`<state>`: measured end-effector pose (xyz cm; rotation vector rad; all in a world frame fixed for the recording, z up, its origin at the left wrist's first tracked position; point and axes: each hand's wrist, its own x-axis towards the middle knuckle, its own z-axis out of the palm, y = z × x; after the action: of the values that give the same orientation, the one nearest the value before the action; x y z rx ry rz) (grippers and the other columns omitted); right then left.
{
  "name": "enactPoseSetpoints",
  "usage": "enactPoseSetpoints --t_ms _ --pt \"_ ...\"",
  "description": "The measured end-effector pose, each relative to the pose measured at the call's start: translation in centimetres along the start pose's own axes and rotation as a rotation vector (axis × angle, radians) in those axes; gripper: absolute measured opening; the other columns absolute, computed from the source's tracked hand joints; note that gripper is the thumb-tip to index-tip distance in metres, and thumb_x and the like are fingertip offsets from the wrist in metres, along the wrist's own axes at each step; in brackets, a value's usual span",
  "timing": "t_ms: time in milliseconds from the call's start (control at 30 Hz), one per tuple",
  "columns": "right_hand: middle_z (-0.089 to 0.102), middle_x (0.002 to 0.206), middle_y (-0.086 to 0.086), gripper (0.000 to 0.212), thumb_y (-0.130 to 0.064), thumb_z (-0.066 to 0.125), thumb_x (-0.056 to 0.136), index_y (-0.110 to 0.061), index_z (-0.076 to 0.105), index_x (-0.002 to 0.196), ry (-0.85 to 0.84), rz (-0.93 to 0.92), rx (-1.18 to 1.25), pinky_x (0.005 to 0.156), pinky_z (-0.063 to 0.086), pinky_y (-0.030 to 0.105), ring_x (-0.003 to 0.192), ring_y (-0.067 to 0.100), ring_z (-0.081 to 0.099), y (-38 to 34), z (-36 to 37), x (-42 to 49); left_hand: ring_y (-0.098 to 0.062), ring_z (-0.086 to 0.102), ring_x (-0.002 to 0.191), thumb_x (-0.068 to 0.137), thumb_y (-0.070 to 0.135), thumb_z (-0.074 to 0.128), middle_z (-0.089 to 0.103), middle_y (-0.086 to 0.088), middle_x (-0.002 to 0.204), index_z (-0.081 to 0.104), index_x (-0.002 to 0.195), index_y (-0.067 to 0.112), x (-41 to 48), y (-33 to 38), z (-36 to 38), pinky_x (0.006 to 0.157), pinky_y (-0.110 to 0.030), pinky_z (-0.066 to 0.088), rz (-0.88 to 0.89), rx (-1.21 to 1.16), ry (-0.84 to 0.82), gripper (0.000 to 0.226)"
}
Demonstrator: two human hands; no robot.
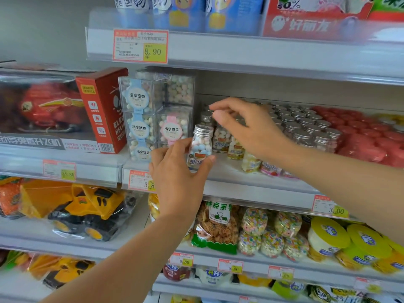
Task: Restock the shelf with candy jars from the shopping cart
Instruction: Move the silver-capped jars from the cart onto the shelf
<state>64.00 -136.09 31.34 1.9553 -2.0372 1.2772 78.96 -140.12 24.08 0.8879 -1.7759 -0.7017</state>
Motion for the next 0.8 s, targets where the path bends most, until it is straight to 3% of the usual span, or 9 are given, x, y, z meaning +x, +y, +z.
enactPoseSetpoints --t_ms 33,133,233,300,367,433,533,667,800 --pt "0.065 0.106 -0.016 0.033 -0.039 0.057 0.094 -0.025 0.061 0.123 -0.045 -0.034 0.056 0.092 0.043 0.014 0.099 -0.005 0.058 -0.4 0.1 -0.7 -0.02 0.039 0.113 0.081 0.044 0.071 0.025 0.034 0.091 0.057 0.123 0.024 0.1 0.1 0.0 0.101 -0.043 0.038 0.013 0.0 0.002 0.049" --pt "0.066 0.105 -0.018 0.04 -0.047 0.068 0.083 -0.034 0.062 0.121 -0.089 -0.107 0.01 0.103 0.04 0.045 0.098 -0.002 0.06 -1.0 0.6 -1.5 -0.021 0.042 0.11 0.081 0.043 0.071 0.027 0.034 0.091 0.06 0.118 0.023 0.2 0.5 0.3 0.098 -0.046 0.04 0.06 0.002 0.004 0.044" --pt "0.068 0.101 -0.016 0.035 -0.032 0.075 0.081 -0.025 0.068 0.115 -0.074 -0.069 0.009 0.096 0.047 0.035 0.09 0.001 0.061 -0.8 0.1 -1.2 -0.02 0.039 0.114 0.083 0.043 0.068 0.033 0.033 0.096 0.056 0.126 0.023 0.2 0.4 0.5 0.101 -0.044 0.038 0.078 0.026 -0.029 0.049" --pt "0.068 0.098 -0.016 0.034 -0.027 0.076 0.081 -0.024 0.068 0.113 -0.031 -0.039 -0.021 0.091 0.049 0.03 0.086 0.002 0.061 -0.4 -0.2 -0.8 -0.016 0.036 0.119 0.087 0.045 0.061 0.051 0.02 0.112 0.049 0.134 0.022 0.1 -0.5 0.4 0.102 -0.036 0.033 0.134 0.137 -0.052 0.054" --pt "0.068 0.095 -0.014 0.033 -0.028 0.077 0.079 -0.027 0.068 0.111 0.028 -0.018 -0.102 0.093 0.046 0.036 0.083 0.004 0.061 0.1 -0.1 -0.2 -0.016 0.038 0.118 0.092 0.043 0.051 0.056 0.007 0.122 0.047 0.135 0.02 -0.2 -1.7 0.1 0.099 -0.033 0.029 0.251 0.289 -0.066 0.049" --pt "0.069 0.096 -0.013 0.034 -0.034 0.078 0.076 -0.031 0.067 0.108 0.052 0.025 -0.202 0.101 0.038 0.043 0.088 0.005 0.062 0.5 0.1 0.4 -0.019 0.044 0.114 0.093 0.037 0.045 0.057 0.002 0.121 0.05 0.131 0.017 -0.5 -2.9 -0.3 0.098 -0.033 0.029 0.357 0.405 -0.08 0.043" --pt "0.07 0.101 -0.012 0.035 -0.035 0.079 0.076 -0.032 0.066 0.108 0.026 0.054 -0.327 0.105 0.029 0.039 0.097 0.01 0.063 0.7 0.8 1.4 -0.022 0.045 0.118 0.089 0.031 0.042 0.055 -0.003 0.127 0.056 0.124 0.015 -0.9 -4.3 -0.8 0.102 -0.035 0.029 0.463 0.511 -0.144 0.041" --pt "0.07 0.103 -0.01 0.036 -0.032 0.079 0.075 -0.033 0.065 0.109 0.029 0.063 -0.392 0.103 0.026 0.037 0.1 0.014 0.063 0.6 2.3 2.7 -0.028 0.038 0.13 0.088 0.025 0.049 0.046 -0.009 0.14 0.053 0.133 0.013 -1.5 -5.9 -1.1 0.108 -0.046 0.036 0.535 0.565 -0.211 0.046" --pt "0.068 0.104 -0.009 0.035 -0.034 0.078 0.075 -0.034 0.065 0.108 0.015 0.061 -0.473 0.092 0.026 0.035 0.1 0.015 0.062 0.8 3.5 3.8 -0.028 0.032 0.134 0.086 0.021 0.046 0.041 -0.009 0.143 0.042 0.143 0.016 -1.6 -6.7 -1.3 0.112 -0.047 0.033 0.557 0.593 -0.268 0.057"
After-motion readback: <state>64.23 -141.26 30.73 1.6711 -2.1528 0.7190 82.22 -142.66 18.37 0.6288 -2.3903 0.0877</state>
